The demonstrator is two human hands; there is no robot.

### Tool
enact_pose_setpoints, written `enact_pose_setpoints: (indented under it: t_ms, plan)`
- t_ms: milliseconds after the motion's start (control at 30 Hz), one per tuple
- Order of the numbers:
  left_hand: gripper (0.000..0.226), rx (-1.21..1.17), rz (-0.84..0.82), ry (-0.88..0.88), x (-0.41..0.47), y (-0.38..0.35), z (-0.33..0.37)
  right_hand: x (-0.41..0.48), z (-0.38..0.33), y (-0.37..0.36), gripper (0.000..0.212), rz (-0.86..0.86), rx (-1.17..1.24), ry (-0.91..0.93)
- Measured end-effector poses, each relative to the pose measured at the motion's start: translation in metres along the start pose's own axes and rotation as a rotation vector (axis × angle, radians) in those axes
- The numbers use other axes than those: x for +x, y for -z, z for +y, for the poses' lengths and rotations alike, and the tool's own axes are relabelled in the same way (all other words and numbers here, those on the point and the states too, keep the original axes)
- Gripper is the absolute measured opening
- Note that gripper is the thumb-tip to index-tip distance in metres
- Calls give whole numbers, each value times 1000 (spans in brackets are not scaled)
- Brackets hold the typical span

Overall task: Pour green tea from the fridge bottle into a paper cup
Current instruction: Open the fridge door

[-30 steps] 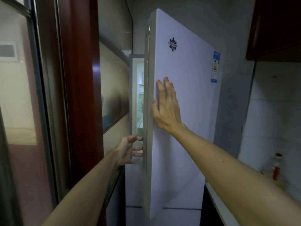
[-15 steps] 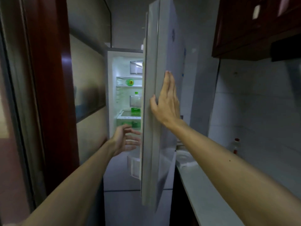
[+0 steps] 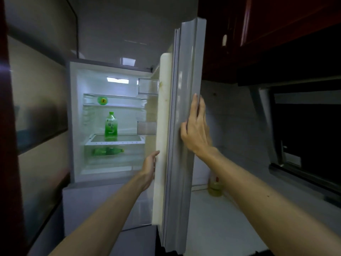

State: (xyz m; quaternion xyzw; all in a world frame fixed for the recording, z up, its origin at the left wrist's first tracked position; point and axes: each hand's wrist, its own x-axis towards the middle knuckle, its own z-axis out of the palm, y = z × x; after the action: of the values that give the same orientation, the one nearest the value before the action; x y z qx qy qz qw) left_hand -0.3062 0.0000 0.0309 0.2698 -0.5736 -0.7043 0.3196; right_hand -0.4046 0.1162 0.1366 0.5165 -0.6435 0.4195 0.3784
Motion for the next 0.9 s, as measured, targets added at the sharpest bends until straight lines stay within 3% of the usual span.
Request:
enact_pose_setpoints:
  t_ms: [133, 267, 467, 700, 900]
  plan:
    - [66, -11, -67, -49, -1, -39, -9, -1, 25, 16, 80, 29, 11, -77]
    - [103, 34, -187, -81, 18, -69, -30, -6, 48, 31, 63, 33, -34, -150]
    - [73, 137, -215, -224, -12, -120, -27, -8, 88, 38, 80, -76, -110, -284]
    - [77, 420, -229, -293, -19, -166, -47, -4, 119, 39, 96, -117, -147, -373]
    - [80, 516, -225, -282, -8, -189, -51, 2, 141, 40, 95, -161, -140, -397]
